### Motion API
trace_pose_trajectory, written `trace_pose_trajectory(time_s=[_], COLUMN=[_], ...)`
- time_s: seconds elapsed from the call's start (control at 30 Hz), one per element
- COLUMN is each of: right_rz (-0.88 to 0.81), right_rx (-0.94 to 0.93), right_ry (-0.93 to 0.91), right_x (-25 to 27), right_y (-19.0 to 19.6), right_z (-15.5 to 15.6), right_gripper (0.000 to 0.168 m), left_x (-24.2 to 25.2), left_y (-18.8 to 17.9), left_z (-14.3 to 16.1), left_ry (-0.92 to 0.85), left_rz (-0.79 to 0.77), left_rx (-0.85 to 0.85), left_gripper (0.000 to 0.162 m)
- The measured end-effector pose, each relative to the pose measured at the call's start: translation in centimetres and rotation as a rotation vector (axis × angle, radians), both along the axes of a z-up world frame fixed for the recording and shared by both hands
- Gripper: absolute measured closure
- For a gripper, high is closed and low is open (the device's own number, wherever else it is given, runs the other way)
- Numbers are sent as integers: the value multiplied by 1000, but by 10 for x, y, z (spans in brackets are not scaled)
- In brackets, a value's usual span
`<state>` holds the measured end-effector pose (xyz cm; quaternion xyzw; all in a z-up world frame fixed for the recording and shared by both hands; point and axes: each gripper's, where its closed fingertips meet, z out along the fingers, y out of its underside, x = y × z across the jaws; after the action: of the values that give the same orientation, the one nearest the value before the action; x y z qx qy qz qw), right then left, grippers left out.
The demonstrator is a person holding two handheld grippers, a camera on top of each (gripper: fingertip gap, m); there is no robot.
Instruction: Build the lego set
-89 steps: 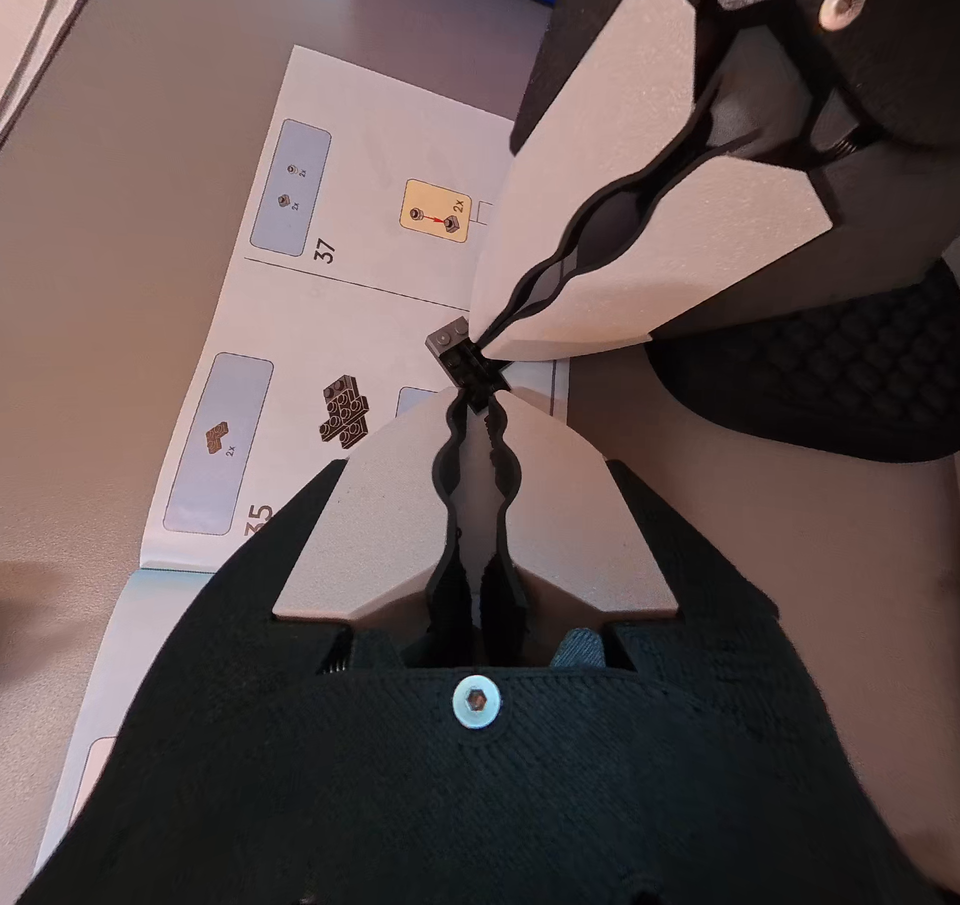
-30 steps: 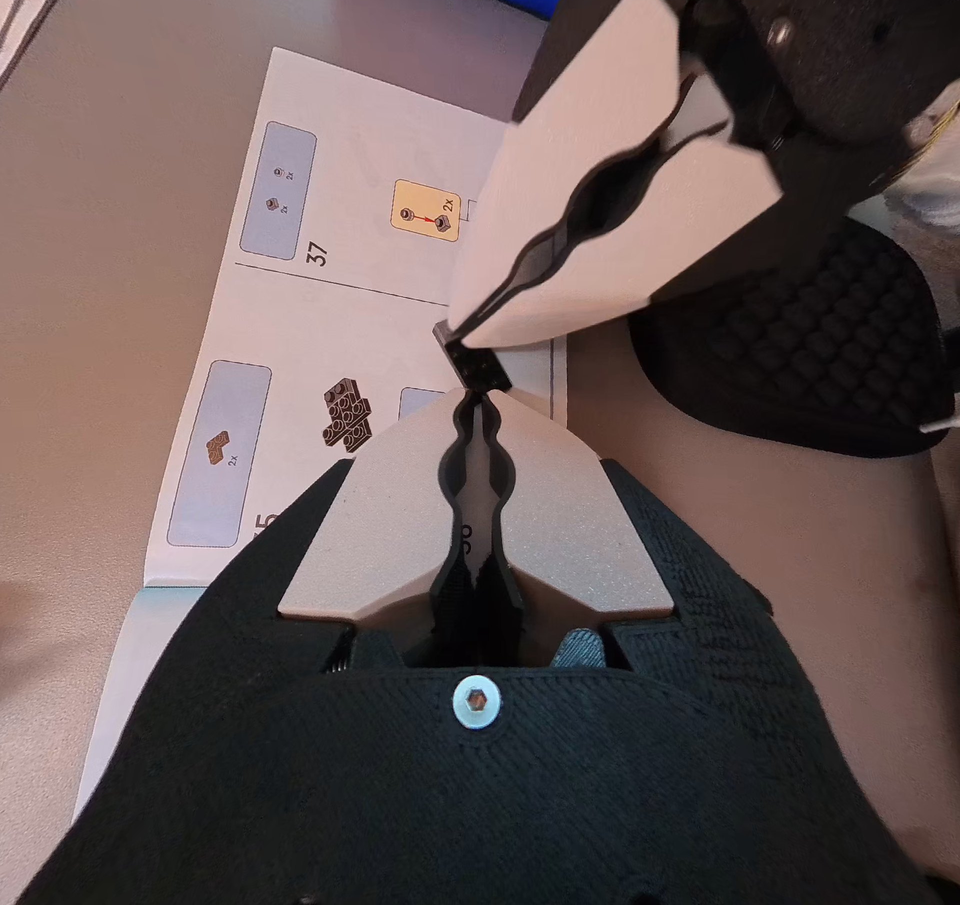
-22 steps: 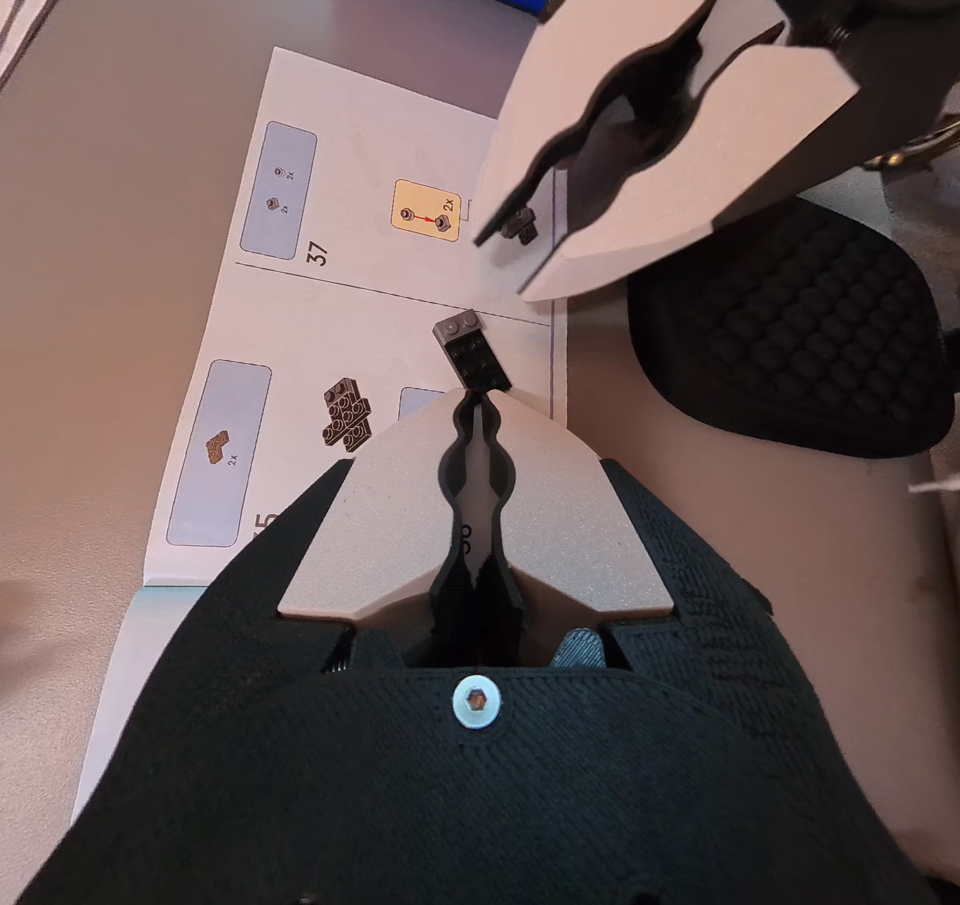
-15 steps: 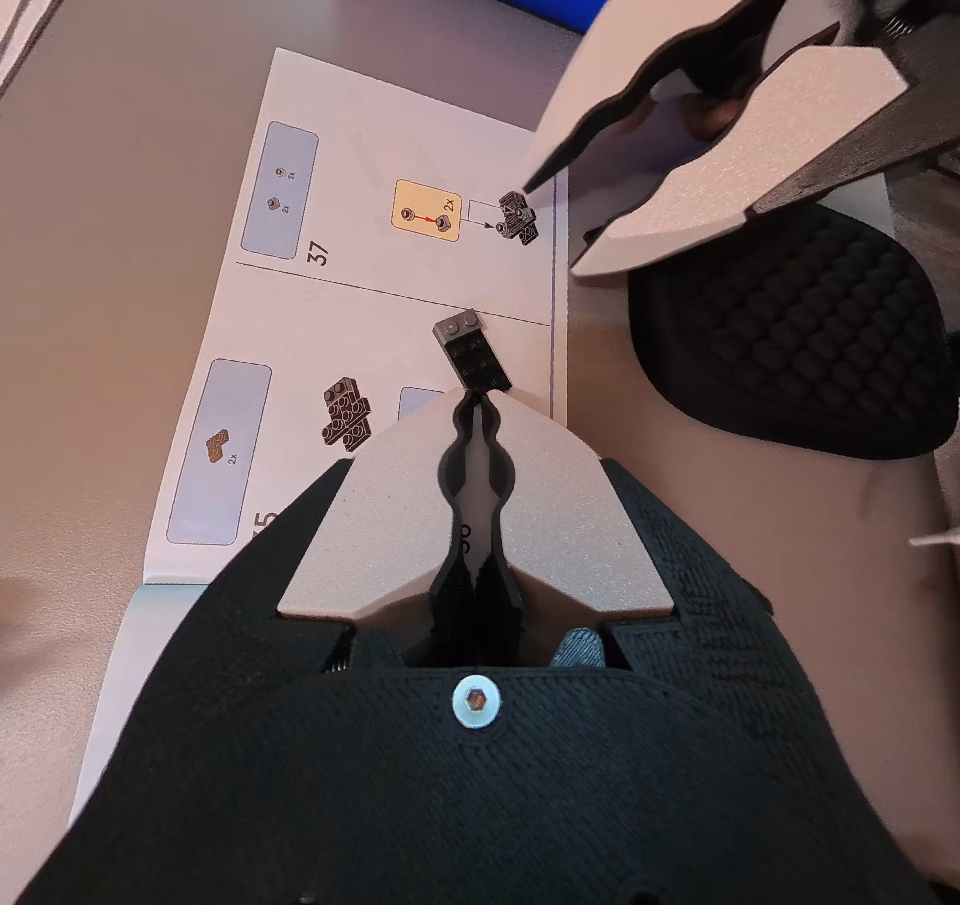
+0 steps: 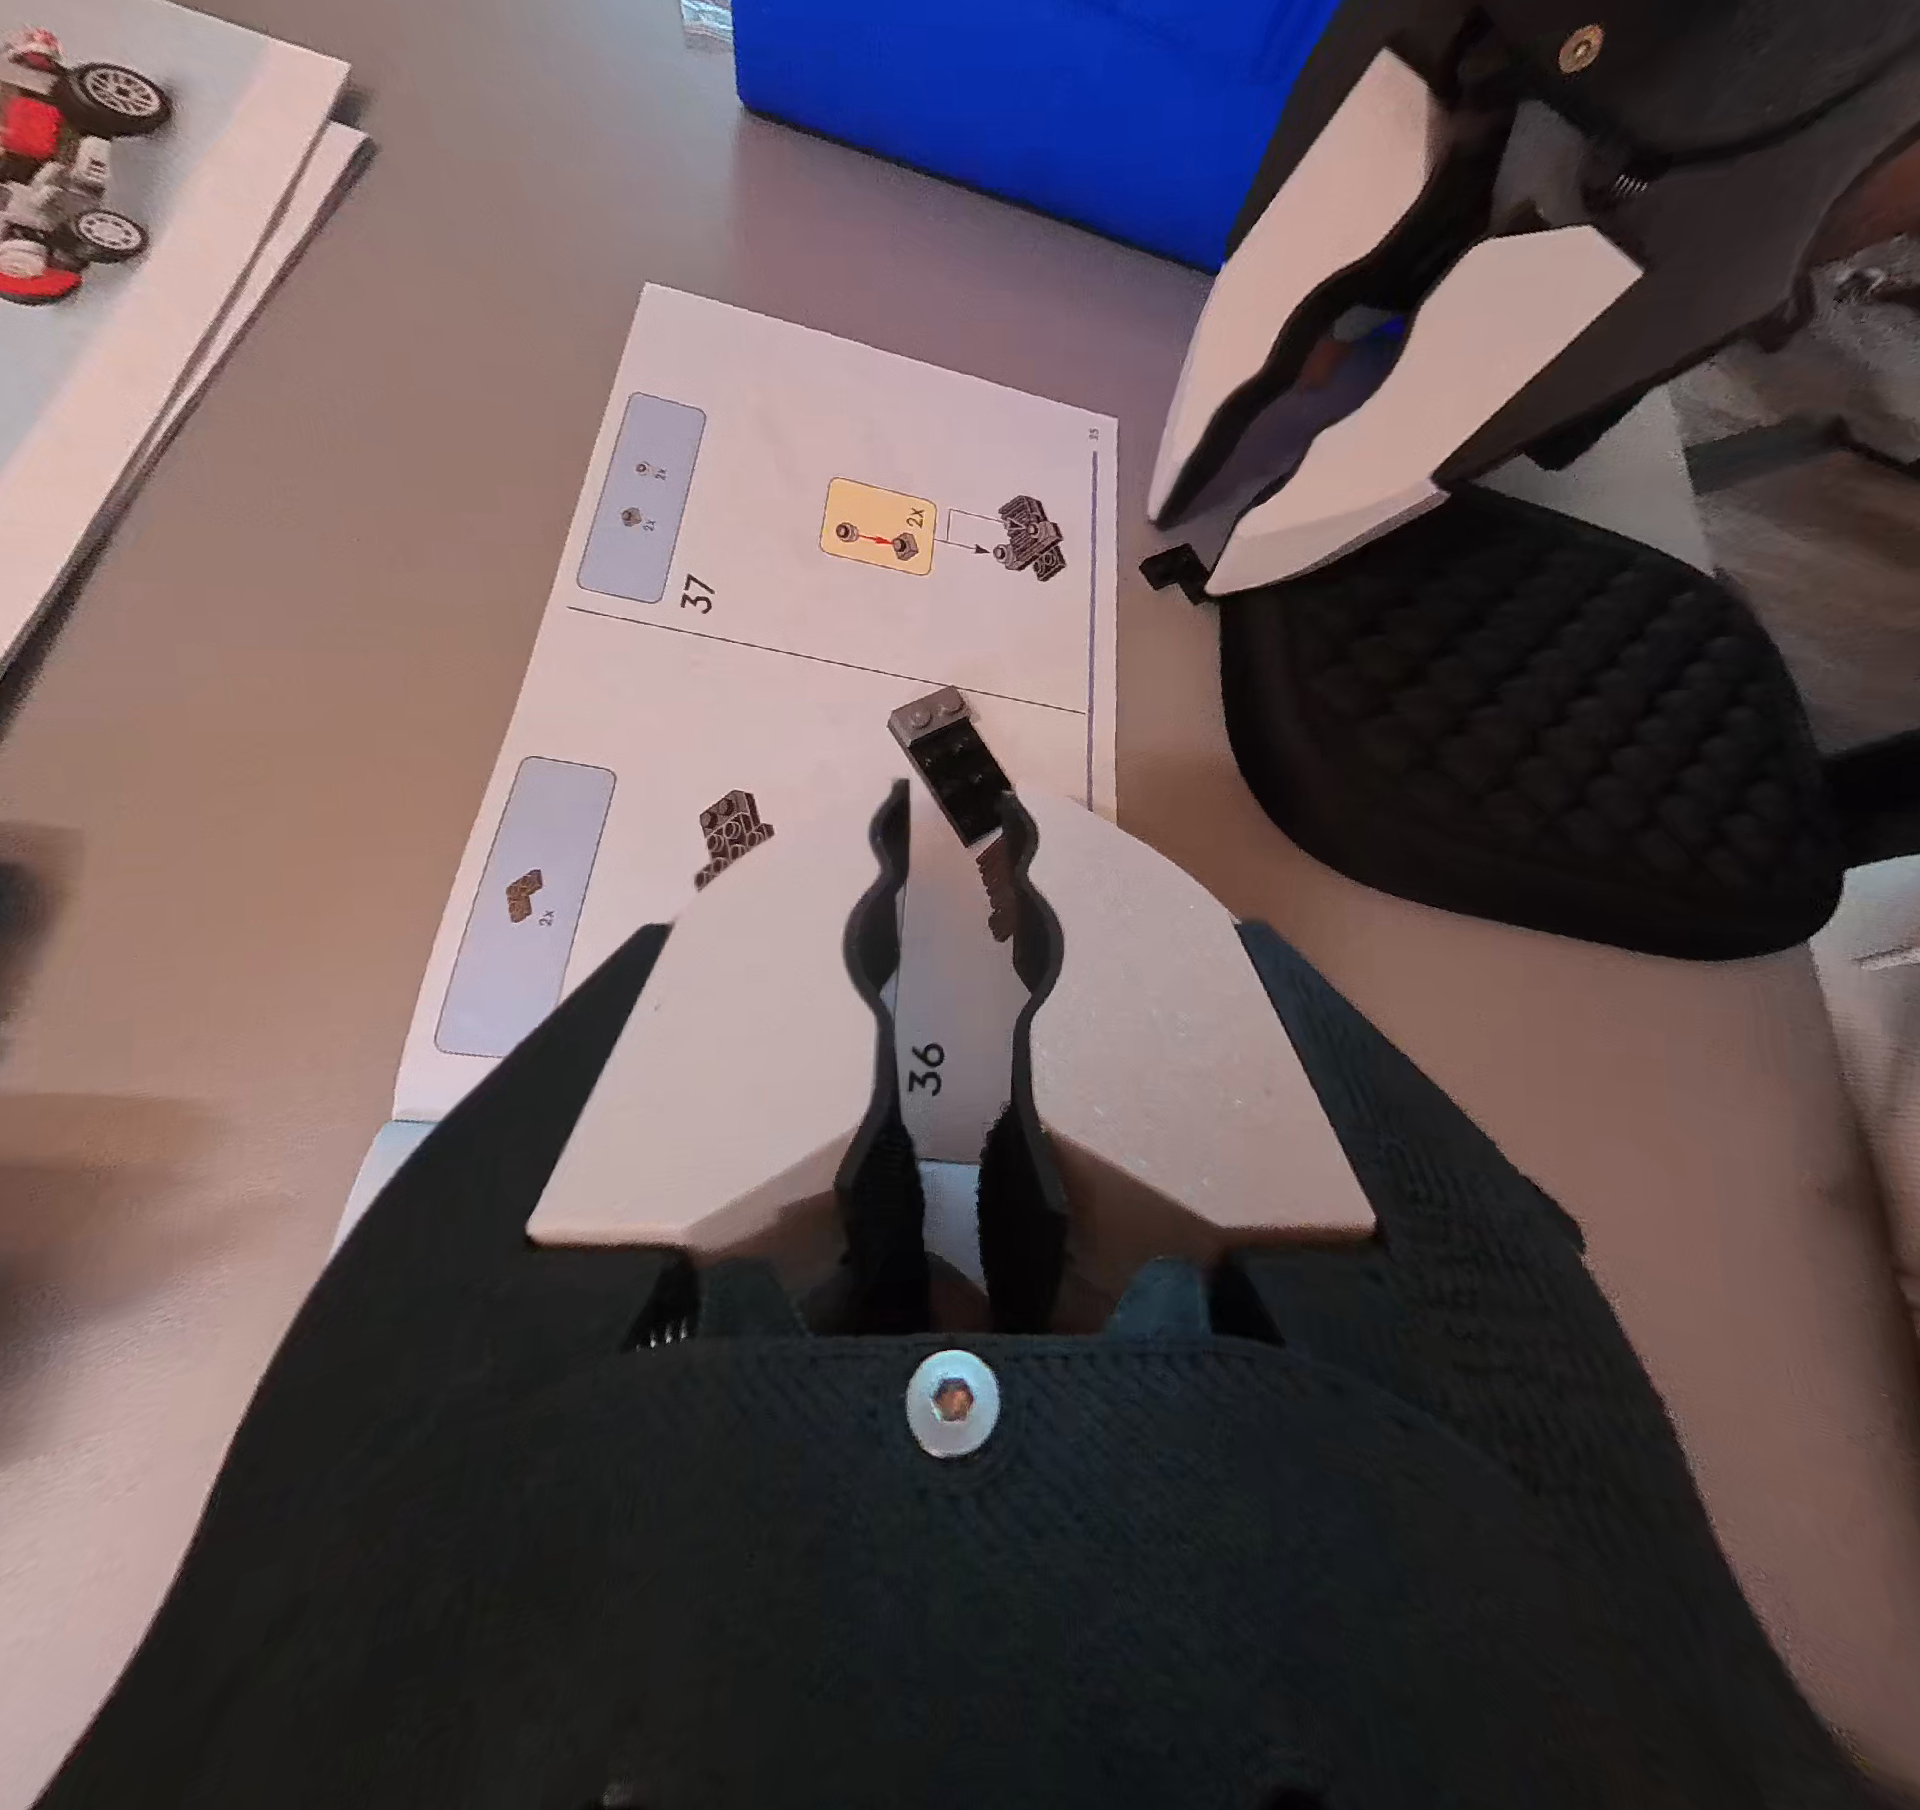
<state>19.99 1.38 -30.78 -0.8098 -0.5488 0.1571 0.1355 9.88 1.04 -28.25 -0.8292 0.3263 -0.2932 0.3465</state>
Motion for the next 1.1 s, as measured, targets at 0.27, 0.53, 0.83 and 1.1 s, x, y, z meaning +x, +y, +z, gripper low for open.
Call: trace_pose_trajectory(time_s=[0.27, 0.53, 0.83, 1.1], right_rz=[112, 264, 328, 163], right_rx=[53, 61, 139, 101], right_ry=[45, 97, 99, 304], right_x=[-13, -30, -36, -67], right_y=[0, -6, -3, -5], right_z=[4, 16, -1, 25], right_gripper=[165, 141, 160, 160], left_x=[7, 20, 13, 2], left_y=[2, -15, -10, -6], left_z=[8, -3, -2, -11], left_ry=[-51, 33, 20, 97], left_rz=[-4, -153, -112, -75], left_rx=[31, 51, 44, 39], left_gripper=[135, 133, 133, 133])
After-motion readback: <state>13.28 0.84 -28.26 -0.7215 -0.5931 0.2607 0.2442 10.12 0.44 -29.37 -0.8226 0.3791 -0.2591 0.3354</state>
